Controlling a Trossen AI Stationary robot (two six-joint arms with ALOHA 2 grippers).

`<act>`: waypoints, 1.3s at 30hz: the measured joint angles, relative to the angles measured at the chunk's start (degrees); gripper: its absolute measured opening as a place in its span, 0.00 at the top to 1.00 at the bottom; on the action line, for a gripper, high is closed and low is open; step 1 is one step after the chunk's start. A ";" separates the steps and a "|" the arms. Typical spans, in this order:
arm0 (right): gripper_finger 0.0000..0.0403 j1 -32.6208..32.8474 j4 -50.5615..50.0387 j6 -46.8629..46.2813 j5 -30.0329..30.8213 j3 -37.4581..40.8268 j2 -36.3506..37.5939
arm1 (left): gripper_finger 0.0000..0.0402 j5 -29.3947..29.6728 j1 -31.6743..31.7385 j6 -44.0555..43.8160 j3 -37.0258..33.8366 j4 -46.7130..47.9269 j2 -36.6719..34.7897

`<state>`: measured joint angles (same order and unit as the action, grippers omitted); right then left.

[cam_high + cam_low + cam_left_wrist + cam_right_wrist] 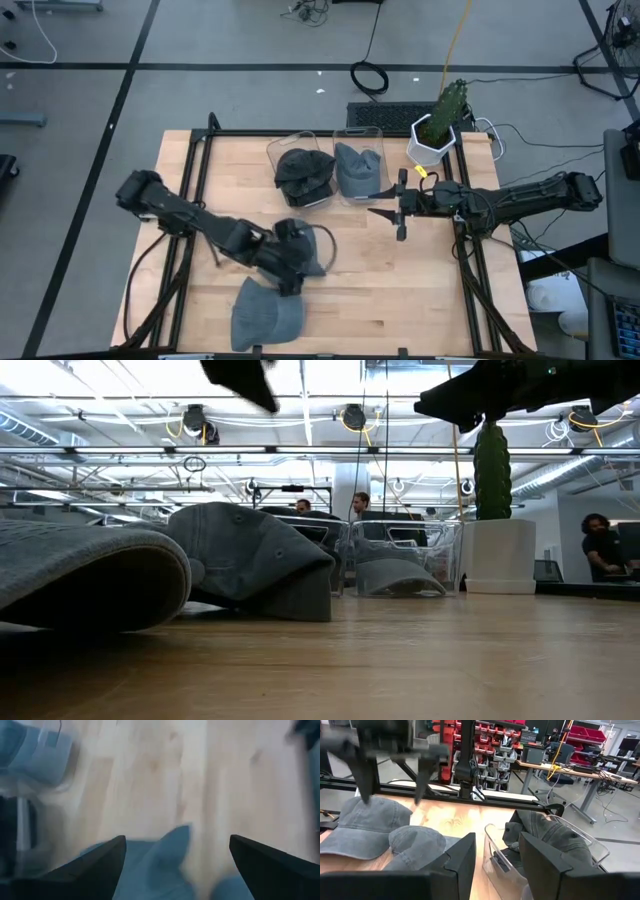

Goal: Pick & Place hat
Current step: Put the top gray cap into the right transparent bin

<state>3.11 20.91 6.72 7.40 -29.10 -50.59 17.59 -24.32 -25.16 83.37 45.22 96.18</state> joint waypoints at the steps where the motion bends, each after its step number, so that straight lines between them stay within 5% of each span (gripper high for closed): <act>1: 0.65 0.00 0.06 0.03 0.02 0.00 0.02 | 0.09 0.34 -0.14 1.07 1.94 3.26 2.17; 10: 0.65 0.00 -0.40 0.27 0.02 0.00 0.02 | 0.09 0.53 -0.83 0.15 17.22 30.29 21.31; 17: 0.65 0.00 -0.52 0.08 0.02 0.00 0.02 | 0.09 8.20 -5.50 -2.01 24.26 31.20 27.59; 39: 0.65 0.00 -0.57 -1.09 0.00 0.00 0.02 | 0.09 7.44 -8.91 -14.63 21.39 35.64 33.08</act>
<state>3.11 20.34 5.63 7.40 -29.10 -50.57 25.03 -33.23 -39.78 104.76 80.86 129.26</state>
